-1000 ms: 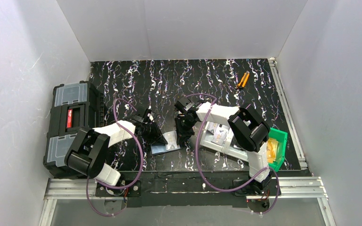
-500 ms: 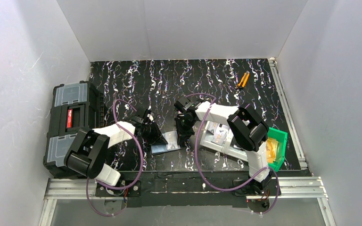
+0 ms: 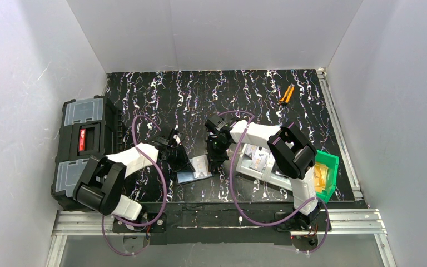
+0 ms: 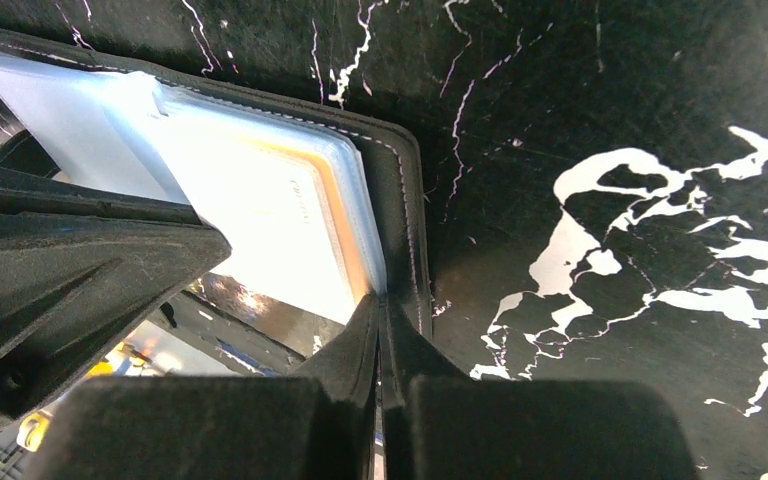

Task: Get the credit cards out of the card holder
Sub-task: Remove the credit card from the card holder.

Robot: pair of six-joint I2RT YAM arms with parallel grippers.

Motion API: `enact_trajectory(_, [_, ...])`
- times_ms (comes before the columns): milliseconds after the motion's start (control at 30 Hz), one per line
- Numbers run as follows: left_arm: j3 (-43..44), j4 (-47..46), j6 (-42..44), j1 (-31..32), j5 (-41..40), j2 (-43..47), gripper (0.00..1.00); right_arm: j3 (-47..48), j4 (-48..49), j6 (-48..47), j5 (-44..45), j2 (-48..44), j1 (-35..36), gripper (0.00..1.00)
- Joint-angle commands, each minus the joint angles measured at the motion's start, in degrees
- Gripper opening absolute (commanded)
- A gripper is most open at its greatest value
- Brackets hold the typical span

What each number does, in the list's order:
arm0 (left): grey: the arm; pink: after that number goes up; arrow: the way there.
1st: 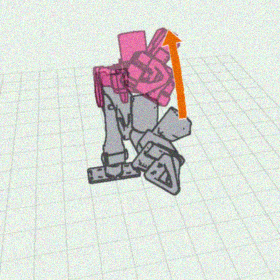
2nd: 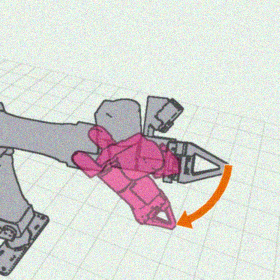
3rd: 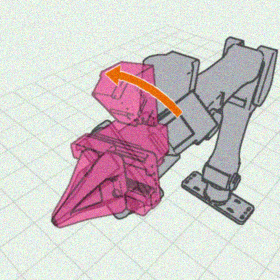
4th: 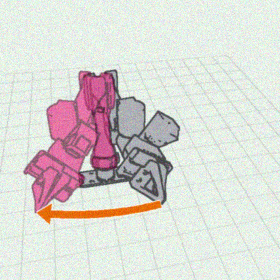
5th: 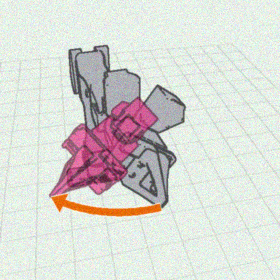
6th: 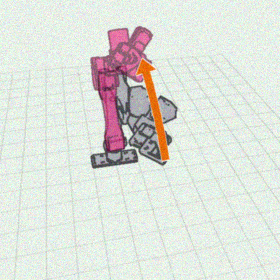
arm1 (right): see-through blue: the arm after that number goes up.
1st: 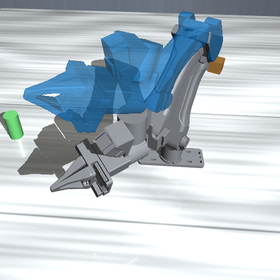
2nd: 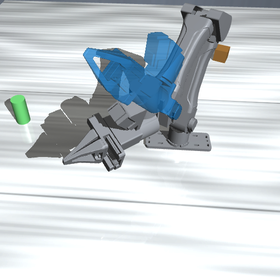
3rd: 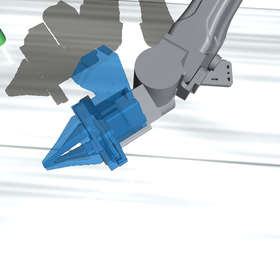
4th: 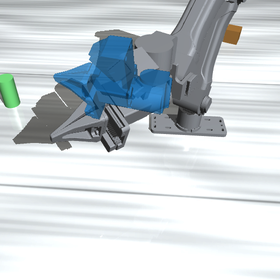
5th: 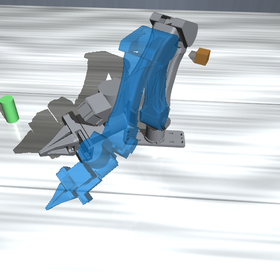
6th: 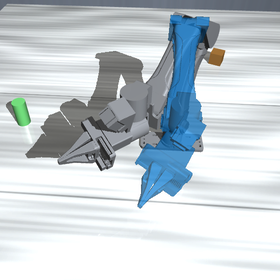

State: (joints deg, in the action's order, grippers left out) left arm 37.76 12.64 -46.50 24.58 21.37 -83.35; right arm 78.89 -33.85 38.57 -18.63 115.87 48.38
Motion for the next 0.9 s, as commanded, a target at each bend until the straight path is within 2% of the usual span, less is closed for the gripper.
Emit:
enact_trajectory(0, [0.91,5.32,2.38,-0.48,-3.68,2.24,0.0,-0.83,0.14,-0.03,3.45,3.02,0.33,0.02])
enact_trajectory(433, [1.95,11.44,5.31,-3.21,-8.87,4.58,0.02,-1.4,0.74,0.26,2.82,3.29,-0.3,0.01])
enact_trajectory(500, [1.86,11.08,5.36,-3.22,-8.28,4.59,0.03,-1.42,0.65,0.22,2.68,3.37,-0.28,0.01])
enact_trajectory(667, [1.11,8.1,4.85,-3.23,-4.99,4.94,0.14,-1.2,0.68,0.12,2.46,3.56,-0.28,0.01])
enact_trajectory(867, [0.4,5.29,3.91,-3.28,-2.21,4.58,0.16,-0.99,0.67,0.05,2.19,3.79,-0.29,0.01])
